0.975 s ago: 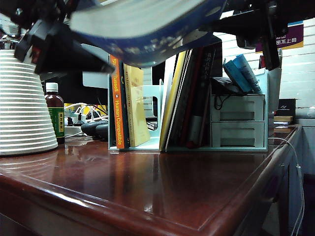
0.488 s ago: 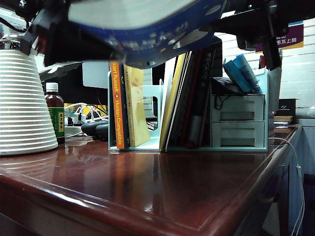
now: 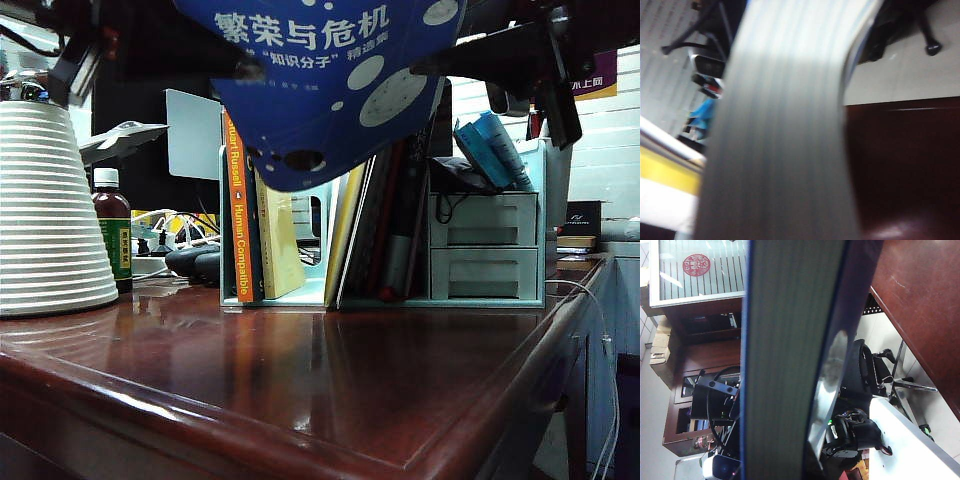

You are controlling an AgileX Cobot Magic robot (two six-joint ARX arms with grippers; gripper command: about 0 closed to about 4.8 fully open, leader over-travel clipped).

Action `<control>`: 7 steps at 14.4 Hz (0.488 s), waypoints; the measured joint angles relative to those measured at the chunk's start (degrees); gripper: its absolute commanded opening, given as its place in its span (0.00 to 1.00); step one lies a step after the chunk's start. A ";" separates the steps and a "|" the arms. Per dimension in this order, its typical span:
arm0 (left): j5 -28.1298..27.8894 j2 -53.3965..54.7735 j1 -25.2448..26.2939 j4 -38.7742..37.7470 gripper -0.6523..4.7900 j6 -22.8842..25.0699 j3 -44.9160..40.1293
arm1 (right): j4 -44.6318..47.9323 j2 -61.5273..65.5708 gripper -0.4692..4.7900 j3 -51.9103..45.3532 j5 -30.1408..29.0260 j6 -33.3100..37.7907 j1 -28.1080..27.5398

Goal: Pick up the blue book and put it on the bookshelf.

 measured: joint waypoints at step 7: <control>-0.81 -3.06 -0.04 8.85 0.11 -14.71 -0.26 | 7.89 -1.11 1.00 0.39 -2.34 -5.01 -1.73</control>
